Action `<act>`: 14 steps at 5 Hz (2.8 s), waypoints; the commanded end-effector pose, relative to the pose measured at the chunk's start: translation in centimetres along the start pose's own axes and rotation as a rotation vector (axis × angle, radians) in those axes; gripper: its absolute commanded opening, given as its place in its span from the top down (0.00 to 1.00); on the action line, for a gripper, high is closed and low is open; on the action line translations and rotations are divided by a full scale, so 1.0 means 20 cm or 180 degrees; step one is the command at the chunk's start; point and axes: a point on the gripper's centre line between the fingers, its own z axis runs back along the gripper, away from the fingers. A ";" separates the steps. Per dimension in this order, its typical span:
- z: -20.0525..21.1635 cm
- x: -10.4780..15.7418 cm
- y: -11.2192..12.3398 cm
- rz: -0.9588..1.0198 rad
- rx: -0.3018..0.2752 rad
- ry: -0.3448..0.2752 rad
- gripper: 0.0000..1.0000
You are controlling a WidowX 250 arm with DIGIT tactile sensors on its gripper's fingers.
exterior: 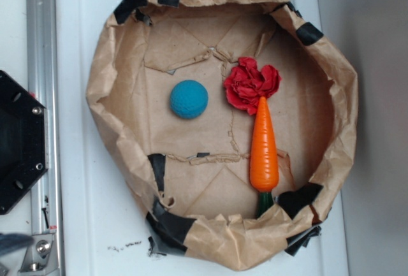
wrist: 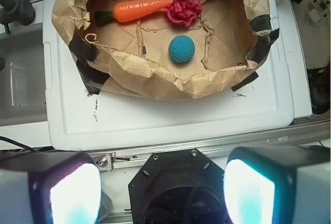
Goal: Grab the blue ball.
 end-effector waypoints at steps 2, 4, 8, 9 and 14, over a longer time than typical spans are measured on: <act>-0.21 0.24 0.10 0.0116 0.0423 -0.0088 0.00; -0.57 0.67 0.22 0.0296 0.0362 -0.0485 0.00; -1.19 0.59 -0.01 -0.1307 0.0156 0.0136 1.00; -1.03 0.60 0.03 -0.1180 0.0344 0.0137 1.00; -0.30 0.66 0.15 0.0293 0.0075 -0.0496 1.00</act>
